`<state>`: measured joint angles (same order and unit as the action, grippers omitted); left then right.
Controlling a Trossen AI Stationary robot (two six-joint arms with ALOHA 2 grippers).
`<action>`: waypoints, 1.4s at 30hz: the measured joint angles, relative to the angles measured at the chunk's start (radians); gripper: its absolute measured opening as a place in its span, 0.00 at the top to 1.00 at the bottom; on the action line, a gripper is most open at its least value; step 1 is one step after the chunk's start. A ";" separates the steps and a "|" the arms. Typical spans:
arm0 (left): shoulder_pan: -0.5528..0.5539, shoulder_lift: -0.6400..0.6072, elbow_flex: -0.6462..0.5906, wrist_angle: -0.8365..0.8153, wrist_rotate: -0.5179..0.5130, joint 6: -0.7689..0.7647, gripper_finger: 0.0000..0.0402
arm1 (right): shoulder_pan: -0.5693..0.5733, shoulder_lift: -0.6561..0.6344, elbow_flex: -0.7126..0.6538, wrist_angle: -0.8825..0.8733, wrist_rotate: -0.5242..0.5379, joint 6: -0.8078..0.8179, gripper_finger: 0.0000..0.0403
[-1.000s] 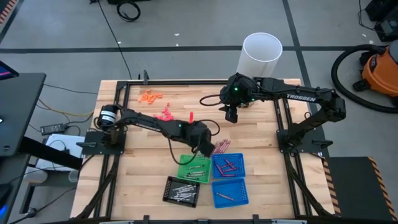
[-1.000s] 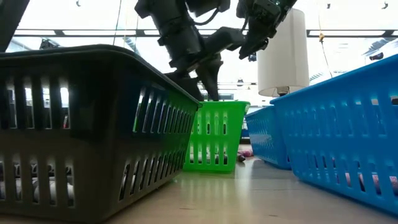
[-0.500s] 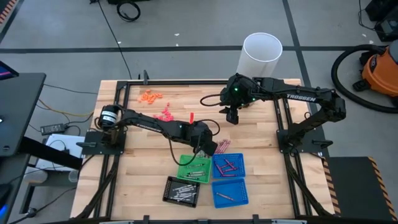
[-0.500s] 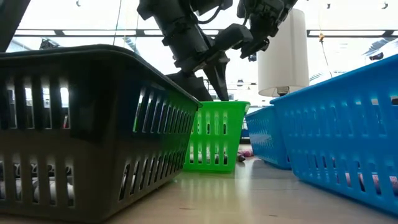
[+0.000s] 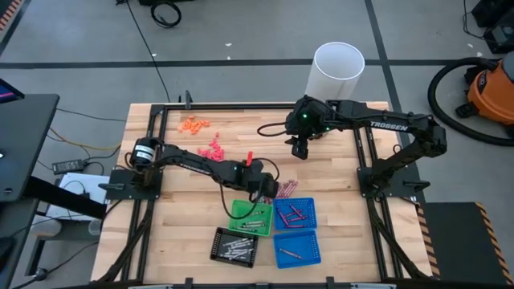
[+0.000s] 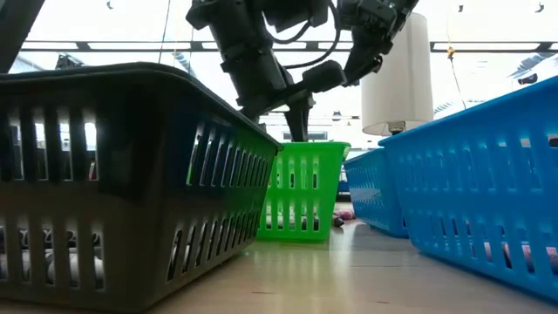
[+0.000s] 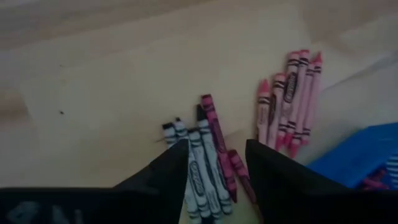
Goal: Sort crayons
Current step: Put the black crayon into the green bin
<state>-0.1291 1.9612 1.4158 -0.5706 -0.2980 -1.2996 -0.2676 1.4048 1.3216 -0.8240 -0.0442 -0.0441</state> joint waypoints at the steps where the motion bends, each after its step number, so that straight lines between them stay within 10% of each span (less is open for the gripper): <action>1: 0.000 0.002 0.000 0.000 -0.003 0.001 0.56 | 0.000 0.000 0.000 0.001 0.000 0.000 0.58; 25: -0.002 0.004 0.000 -0.036 -0.003 0.072 0.52 | 0.000 0.000 0.000 -0.035 -0.001 0.026 0.58; 42: 0.050 0.032 0.002 -0.015 0.188 -0.012 0.52 | 0.006 0.000 0.000 -0.060 -0.001 0.024 0.58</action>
<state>-0.0795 1.9930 1.4180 -0.5858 -0.1101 -1.3115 -0.2615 1.4048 1.3216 -0.8843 -0.0452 -0.0196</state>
